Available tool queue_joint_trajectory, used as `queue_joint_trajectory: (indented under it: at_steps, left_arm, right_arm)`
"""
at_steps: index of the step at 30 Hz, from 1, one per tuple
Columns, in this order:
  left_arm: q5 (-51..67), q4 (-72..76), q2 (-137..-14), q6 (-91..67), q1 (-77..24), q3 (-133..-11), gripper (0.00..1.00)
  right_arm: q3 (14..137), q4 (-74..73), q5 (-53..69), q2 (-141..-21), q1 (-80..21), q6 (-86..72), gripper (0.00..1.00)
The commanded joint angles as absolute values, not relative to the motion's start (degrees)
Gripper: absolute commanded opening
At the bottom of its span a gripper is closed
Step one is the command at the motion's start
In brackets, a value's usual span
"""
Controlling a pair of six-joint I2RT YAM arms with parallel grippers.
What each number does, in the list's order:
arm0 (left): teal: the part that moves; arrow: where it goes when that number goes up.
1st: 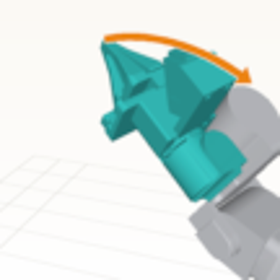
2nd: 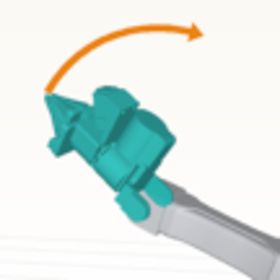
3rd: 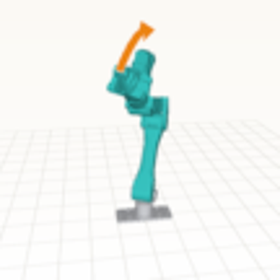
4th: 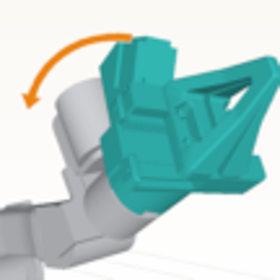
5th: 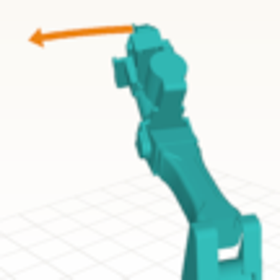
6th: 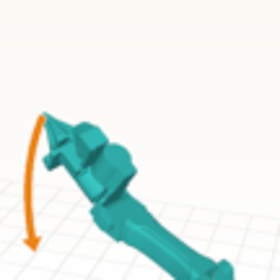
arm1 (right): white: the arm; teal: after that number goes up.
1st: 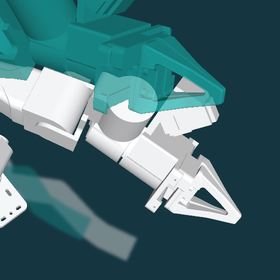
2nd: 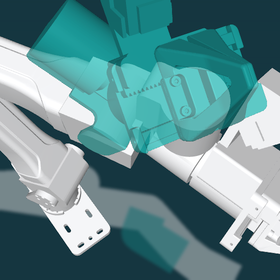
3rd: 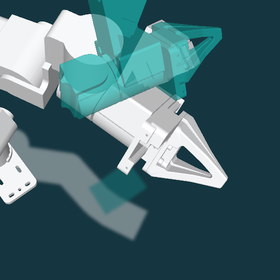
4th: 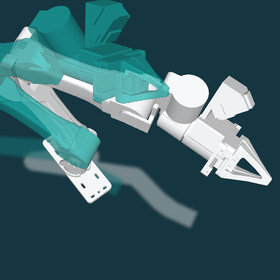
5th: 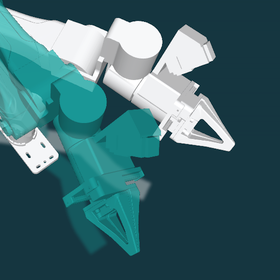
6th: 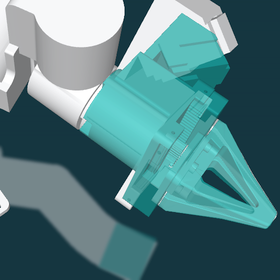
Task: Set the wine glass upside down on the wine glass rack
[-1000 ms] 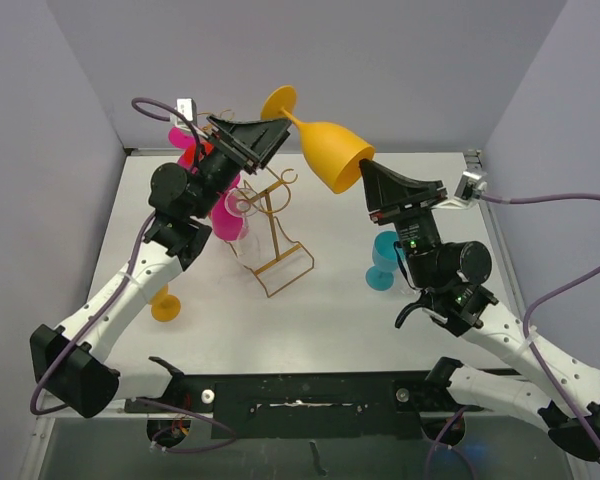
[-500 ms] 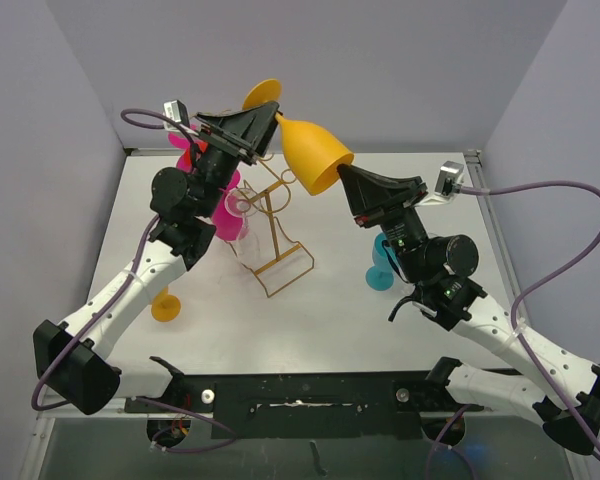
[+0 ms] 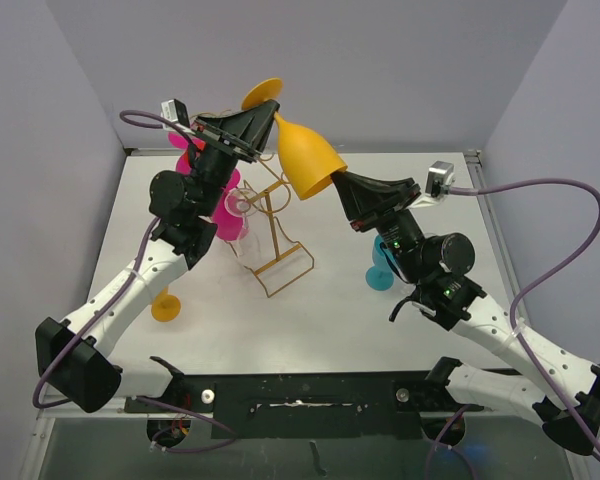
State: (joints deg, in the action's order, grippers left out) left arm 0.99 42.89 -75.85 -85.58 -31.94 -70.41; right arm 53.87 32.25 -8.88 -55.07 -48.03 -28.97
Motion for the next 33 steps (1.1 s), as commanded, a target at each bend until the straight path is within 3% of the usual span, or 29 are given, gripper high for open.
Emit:
queue_joint_trajectory:
  at_steps: [1,7,13,18,23,33]
  left_arm:
    - [0.4,48.5,-75.3,-81.6,-31.4,-72.5,0.0]
    - [2.8,53.1,-74.6,-74.8,-31.2,-72.5,0.0]
    - [9.3,55.3,-73.8,-66.3,-29.3,-73.2,0.0]
    - [17.6,52.8,-72.3,-57.3,-26.5,-73.5,0.0]
    - [26.4,47.5,-71.7,-46.6,-26.3,-74.7,0.0]
    - [38.4,47.6,-71.0,-42.9,-26.5,-73.3,0.0]
  right_arm:
    - [53.8,33.2,-5.7,-53.8,-48.2,-28.0,0.0]
    - [54.6,29.8,-5.3,-52.0,-48.2,-28.0,0.02]
    - [58.0,15.8,-5.6,-48.6,-48.1,-24.9,0.5]
    - [62.8,-3.8,-2.0,-45.9,-48.2,-17.2,0.69]
    - [70.4,-11.5,0.9,-47.6,-48.2,-14.6,0.72]
    - [84.3,-8.7,4.6,-62.1,-48.2,-21.9,0.72]
